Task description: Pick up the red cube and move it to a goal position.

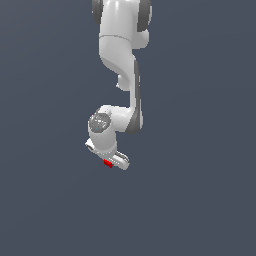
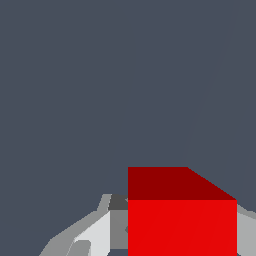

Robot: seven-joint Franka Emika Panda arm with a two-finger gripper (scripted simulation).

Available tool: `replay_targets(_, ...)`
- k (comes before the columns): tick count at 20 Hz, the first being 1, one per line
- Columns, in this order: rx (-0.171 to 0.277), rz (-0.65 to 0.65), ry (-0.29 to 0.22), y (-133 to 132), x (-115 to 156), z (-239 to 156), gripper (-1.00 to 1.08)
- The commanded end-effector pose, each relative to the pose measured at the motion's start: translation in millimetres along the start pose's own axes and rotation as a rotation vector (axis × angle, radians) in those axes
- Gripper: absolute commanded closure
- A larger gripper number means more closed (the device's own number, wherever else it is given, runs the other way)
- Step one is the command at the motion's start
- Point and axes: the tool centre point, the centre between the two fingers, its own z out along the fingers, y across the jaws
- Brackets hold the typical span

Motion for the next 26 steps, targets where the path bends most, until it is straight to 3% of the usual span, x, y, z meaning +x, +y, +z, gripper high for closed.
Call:
replay_targets(1, 0.0, 0.0, 0.0, 0, 0, -1, 1.08)
replay_targets(12, 0.001, 0.0, 0.0, -4, -15, -38, 1.08)
replay_targets(26, 0.001, 0.0, 0.0, -15, -57, -146, 1.08)
